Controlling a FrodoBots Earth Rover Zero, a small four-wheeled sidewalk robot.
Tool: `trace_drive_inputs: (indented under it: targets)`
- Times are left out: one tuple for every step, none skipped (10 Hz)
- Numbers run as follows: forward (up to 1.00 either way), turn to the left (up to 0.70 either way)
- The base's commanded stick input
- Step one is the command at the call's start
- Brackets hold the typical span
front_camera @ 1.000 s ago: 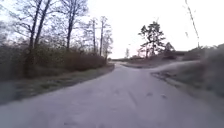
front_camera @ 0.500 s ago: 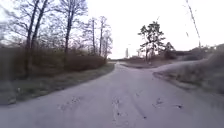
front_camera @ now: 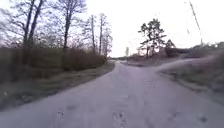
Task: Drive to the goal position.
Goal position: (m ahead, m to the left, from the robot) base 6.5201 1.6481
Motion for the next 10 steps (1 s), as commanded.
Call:
trace_drive_inputs:
  targets:
    - [1.00, 0.01]
    - [1.00, 0.01]
    - [1.00, 0.01]
    - [1.00, -0.18]
    - [1.00, -0.39]
    - [1.00, -0.39]
    - [1.00, -0.32]
    - [1.00, -0.16]
    - [1.00, 0.01]
    - [1.00, 0.01]
